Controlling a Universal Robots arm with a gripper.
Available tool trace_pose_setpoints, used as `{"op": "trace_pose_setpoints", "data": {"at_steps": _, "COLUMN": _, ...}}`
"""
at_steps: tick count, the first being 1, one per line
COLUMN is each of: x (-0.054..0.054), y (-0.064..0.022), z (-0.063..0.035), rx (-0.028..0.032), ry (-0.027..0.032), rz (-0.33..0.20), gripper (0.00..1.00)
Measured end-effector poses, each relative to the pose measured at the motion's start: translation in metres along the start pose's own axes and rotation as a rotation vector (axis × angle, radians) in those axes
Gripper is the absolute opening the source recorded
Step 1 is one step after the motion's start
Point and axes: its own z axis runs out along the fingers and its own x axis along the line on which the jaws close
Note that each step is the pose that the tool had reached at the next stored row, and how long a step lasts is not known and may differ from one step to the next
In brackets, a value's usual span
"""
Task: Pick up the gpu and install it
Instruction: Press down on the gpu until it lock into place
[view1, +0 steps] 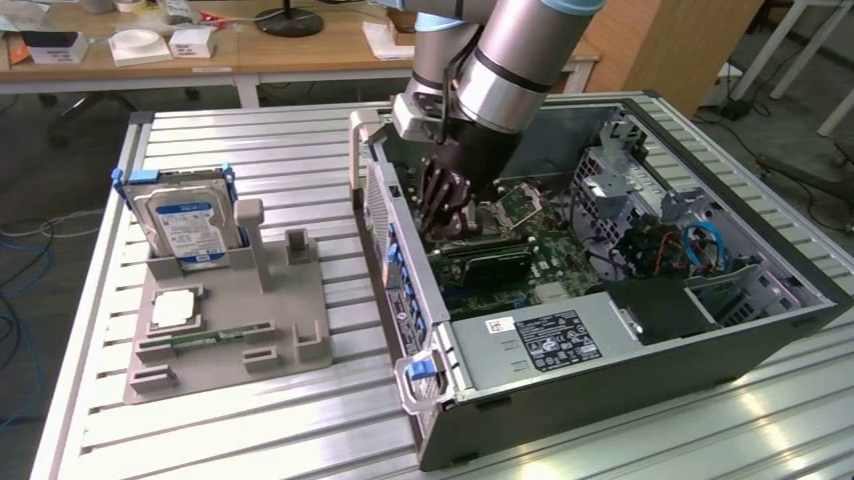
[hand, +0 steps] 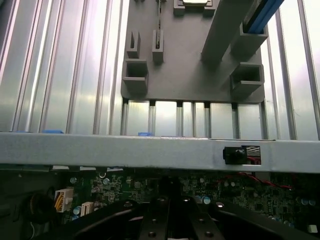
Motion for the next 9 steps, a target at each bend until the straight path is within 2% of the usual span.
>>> {"op": "trace_pose_setpoints", "data": {"at_steps": 9, "x": 0.0074, "y": 0.0000, "z": 0.0003, "rx": -0.0005, "ry": -0.0039, "rz": -0.001, "gripper": 0.10}}
